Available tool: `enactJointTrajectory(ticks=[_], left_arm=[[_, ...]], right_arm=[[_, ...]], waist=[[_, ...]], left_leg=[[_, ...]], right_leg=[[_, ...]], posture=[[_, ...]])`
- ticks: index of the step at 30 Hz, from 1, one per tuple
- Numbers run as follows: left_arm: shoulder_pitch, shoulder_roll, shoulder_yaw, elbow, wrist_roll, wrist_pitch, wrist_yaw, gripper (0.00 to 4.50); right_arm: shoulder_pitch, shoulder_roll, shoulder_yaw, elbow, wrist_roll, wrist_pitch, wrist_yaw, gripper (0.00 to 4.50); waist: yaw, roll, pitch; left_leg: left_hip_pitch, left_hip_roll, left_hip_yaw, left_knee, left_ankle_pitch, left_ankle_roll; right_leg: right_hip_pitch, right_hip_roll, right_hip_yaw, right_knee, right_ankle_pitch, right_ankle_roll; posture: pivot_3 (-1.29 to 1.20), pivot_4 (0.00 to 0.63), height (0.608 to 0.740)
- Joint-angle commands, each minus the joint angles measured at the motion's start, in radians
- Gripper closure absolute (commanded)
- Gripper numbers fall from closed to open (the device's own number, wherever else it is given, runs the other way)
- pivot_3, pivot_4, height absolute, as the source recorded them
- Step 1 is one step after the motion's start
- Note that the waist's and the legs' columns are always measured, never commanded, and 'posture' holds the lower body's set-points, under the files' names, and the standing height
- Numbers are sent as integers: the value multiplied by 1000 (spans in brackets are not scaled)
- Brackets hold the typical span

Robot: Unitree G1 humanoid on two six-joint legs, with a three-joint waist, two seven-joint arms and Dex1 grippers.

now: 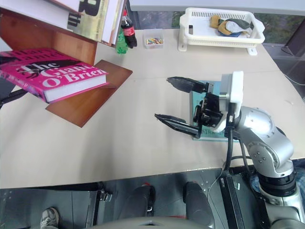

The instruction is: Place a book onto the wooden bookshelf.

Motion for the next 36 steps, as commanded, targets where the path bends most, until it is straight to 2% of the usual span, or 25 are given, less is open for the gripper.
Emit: enactJointTrajectory(ticks=[1,6,10,13,18,21,25,26,27,30,32,36], left_arm=[[69,-31,152,-164,-72,124,-26,681],[147,-105,295,-358,-150,313,2,681],[188,-152,366,-504,-265,529,52,681],[214,-196,392,-616,-403,702,118,681],[267,-301,380,-738,-600,859,211,681],[303,-407,298,-798,-678,879,280,681],[292,-556,107,-844,-582,818,427,681],[290,-580,62,-847,-548,796,442,252],[293,-596,17,-850,-513,776,450,92],[309,-620,-88,-857,-431,741,471,39],[338,-621,-126,-852,-381,721,472,39],[366,-626,-118,-822,-347,684,474,39]], right_arm=[[-24,-8,-11,4,24,2,33,0],[-48,-11,-3,43,30,11,74,0],[-67,-6,3,68,27,16,99,0],[-80,-5,6,83,25,18,115,0],[-92,-9,2,86,27,26,121,0],[-85,-25,-11,72,30,39,116,0],[-39,-78,-28,27,2,63,78,0],[-19,-99,-23,18,-21,76,61,0],[4,-109,-12,18,-45,74,55,0],[75,-179,57,50,-232,17,57,0],[125,-228,77,92,-327,-21,70,0],[183,-249,38,135,-343,-37,84,0]], waist=[[3,0,0],[3,0,0],[2,0,0],[2,0,0],[2,0,0],[2,-1,-1],[23,0,-1],[31,1,-1],[33,0,-1],[33,-2,-2],[30,-2,-3],[21,-3,-3]], left_leg=[[1,0,0,0,0,0],[1,0,-1,1,0,0],[2,0,-1,1,0,0],[2,0,-1,1,0,0],[2,0,-2,2,0,0],[3,-1,-1,2,0,0],[8,-2,-4,2,0,0],[13,-2,-4,1,0,0],[21,-2,-5,1,0,0],[25,-2,-6,2,0,0],[25,-3,-4,3,0,0],[25,-2,-1,1,0,0]], right_leg=[[0,0,0,1,0,0],[1,0,0,1,0,0],[2,0,0,1,0,0],[2,0,0,1,0,0],[2,1,0,2,0,0],[2,0,1,3,0,0],[9,0,-1,3,0,0],[15,0,-1,2,0,-1],[23,0,-1,0,-3,-5],[27,0,-1,-2,-5,-2],[28,0,0,-2,-5,-1],[26,1,3,-1,-3,-5]], posture=[[0,150,740],[0,150,740],[0,150,740],[0,150,740],[0,150,740],[0,150,740],[0,150,740],[0,150,740],[0,150,740],[0,150,740],[0,150,740],[0,150,740]])
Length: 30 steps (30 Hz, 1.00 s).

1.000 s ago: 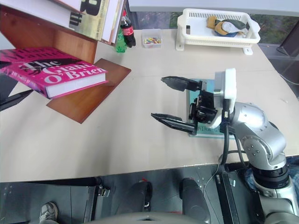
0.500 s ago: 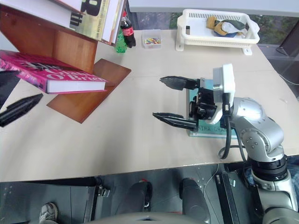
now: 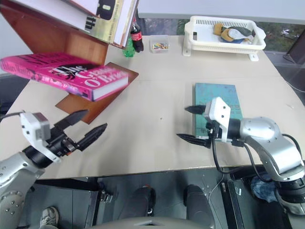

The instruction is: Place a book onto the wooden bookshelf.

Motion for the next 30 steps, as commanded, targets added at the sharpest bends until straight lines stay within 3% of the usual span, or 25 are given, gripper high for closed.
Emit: enactJointTrajectory(ticks=[1,7,11,20,25,30], left_arm=[[5,-5,20,6,22,-51,7,39],[-40,-19,-44,-4,-9,-56,10,39],[-268,-137,-142,96,34,-74,170,39],[-357,-167,-60,117,-51,-25,330,39],[-413,-84,64,161,-207,55,378,39],[-427,-48,102,186,-322,127,441,39]], right_arm=[[2,-3,-52,-11,-4,-39,9,0],[1,44,-56,9,-24,-67,-15,0],[1,52,-59,9,-31,-72,-10,0],[24,45,-98,-36,-10,-45,-21,0],[26,47,-99,-56,4,-29,-16,0],[18,55,-91,-55,9,-23,-13,0]], waist=[[0,0,0],[9,0,0],[21,-2,0],[5,-2,0],[8,-2,0],[3,-2,0]], left_leg=[[0,0,0,0,0,0],[-1,0,-1,0,0,0],[-2,-2,-4,2,0,0],[-4,-2,-7,0,0,0],[-5,-2,-9,0,0,0],[-3,-1,-9,1,0,0]], right_leg=[[0,0,0,0,0,0],[0,0,0,-1,0,0],[2,-1,-1,-1,0,1],[0,1,-3,-1,3,4],[1,1,-5,-1,2,5],[1,1,-4,0,1,2]], posture=[[0,150,740],[0,150,740],[0,150,740],[0,150,740],[0,150,740],[0,150,740]])
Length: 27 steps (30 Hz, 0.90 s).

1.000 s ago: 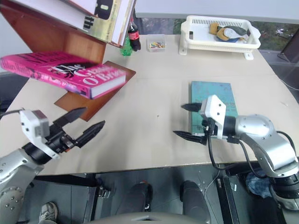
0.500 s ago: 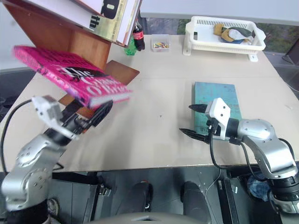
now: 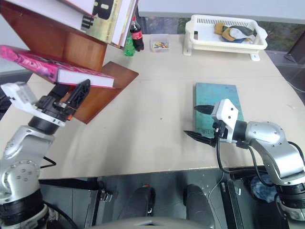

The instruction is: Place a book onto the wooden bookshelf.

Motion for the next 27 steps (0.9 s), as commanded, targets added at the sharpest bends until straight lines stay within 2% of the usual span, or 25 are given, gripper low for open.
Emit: enactJointTrajectory(ticks=[1,9,12,14,16,23,27], left_arm=[[-14,32,56,-14,-63,23,48,39],[53,57,38,-32,-32,18,46,39],[62,59,46,-25,-25,12,42,744],[70,59,47,-32,-25,11,41,1766],[86,67,47,-42,-18,15,33,2407],[193,109,45,-66,13,6,-55,2407],[172,99,47,-60,-13,-3,-51,2407]], right_arm=[[-8,2,-21,-40,22,-1,3,0],[-6,7,-29,-45,46,5,3,0],[-3,9,-28,-46,46,3,2,0],[-1,11,-26,-46,46,1,2,0],[-3,13,-23,-44,45,0,2,0],[6,20,-17,-47,41,-5,2,0],[9,24,-14,-48,39,-7,1,0]], waist=[[0,0,0],[4,0,0],[4,0,0],[2,0,0],[2,0,0],[1,0,0],[9,0,0]], left_leg=[[0,0,0,0,0,0],[0,0,1,0,0,0],[0,0,1,0,0,0],[0,0,1,0,0,0],[0,0,1,0,0,0],[2,0,2,0,0,0],[-1,0,1,0,0,0]], right_leg=[[0,0,0,0,0,0],[0,0,1,-1,0,0],[0,0,1,-1,0,-1],[0,0,1,-1,-1,-1],[0,0,1,0,-1,-1],[0,1,2,0,-1,-1],[0,0,1,-1,-1,-2]], posture=[[0,150,740],[0,150,740],[0,150,740],[0,150,740],[0,150,740],[0,150,740],[0,150,740]])
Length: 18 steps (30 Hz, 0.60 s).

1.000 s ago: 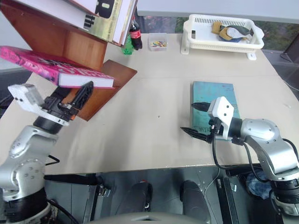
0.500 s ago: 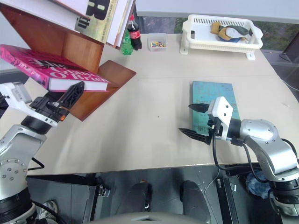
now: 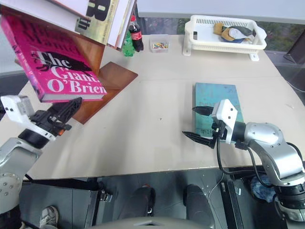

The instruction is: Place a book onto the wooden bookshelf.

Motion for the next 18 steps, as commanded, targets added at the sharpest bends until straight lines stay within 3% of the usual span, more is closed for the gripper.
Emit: enactJointTrajectory(ticks=[1,2,3,6,14,18], left_arm=[[-38,-1,34,-21,-37,-29,1,2407],[-44,-4,40,-21,-46,-29,5,1881],[-46,-5,42,-23,-52,-26,10,1649],[-39,0,40,-31,-60,-16,13,123],[42,28,71,-52,-94,-29,-99,53],[169,91,13,-83,28,-99,-306,53]], right_arm=[[-2,3,-15,-43,6,-19,0,0],[-1,4,-17,-43,6,-18,1,0],[0,4,-18,-44,6,-18,1,0],[2,5,-20,-47,7,-17,2,0],[7,6,-18,-53,10,-13,1,0],[11,8,-16,-55,7,-14,1,0]], waist=[[3,0,0],[3,0,0],[1,0,0],[-3,0,0],[-3,0,0],[-4,1,0]], left_leg=[[0,0,0,0,0,0],[-1,0,0,0,0,0],[-1,-1,0,0,0,0],[-1,0,0,0,0,0],[-1,0,0,-1,0,0],[-1,0,1,-1,0,0]], right_leg=[[0,0,0,0,0,0],[0,-1,0,-1,0,0],[0,-1,0,-1,0,0],[0,-1,0,-1,0,0],[0,-1,0,-1,0,0],[-1,-1,0,-2,0,0]], posture=[[0,150,740],[0,150,740],[0,150,740],[0,150,740],[0,150,740],[0,150,740]])
